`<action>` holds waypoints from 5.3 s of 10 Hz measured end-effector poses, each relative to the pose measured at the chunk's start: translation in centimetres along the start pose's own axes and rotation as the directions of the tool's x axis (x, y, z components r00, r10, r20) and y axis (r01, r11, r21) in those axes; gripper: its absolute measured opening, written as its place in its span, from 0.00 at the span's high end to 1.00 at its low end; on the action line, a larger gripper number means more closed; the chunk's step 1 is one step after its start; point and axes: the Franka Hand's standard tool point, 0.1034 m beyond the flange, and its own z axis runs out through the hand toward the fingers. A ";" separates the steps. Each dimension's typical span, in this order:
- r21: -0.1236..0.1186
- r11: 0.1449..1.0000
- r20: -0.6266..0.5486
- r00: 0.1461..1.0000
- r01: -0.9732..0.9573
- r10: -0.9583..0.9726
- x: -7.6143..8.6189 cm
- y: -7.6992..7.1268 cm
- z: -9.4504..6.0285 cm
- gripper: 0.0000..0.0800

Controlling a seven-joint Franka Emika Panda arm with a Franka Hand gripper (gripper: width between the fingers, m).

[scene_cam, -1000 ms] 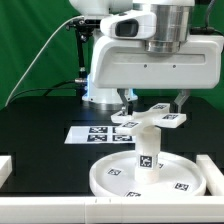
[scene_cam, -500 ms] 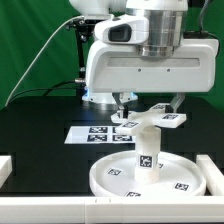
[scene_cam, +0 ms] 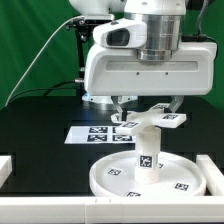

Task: Assemble round table

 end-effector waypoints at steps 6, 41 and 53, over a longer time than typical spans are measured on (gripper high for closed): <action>0.000 1.000 0.001 1.000 0.002 -0.002 0.0 -0.2 0.0 0.45; 0.019 0.999 -0.114 0.993 0.031 -0.028 0.2 -0.7 -1.8 0.19; 0.058 0.992 -0.046 0.992 -0.114 0.117 -0.9 -0.9 -0.4 0.19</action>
Offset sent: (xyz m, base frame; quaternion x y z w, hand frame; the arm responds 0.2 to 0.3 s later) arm 0.0000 0.0000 0.0000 0.0000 0.0000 0.0000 1.0000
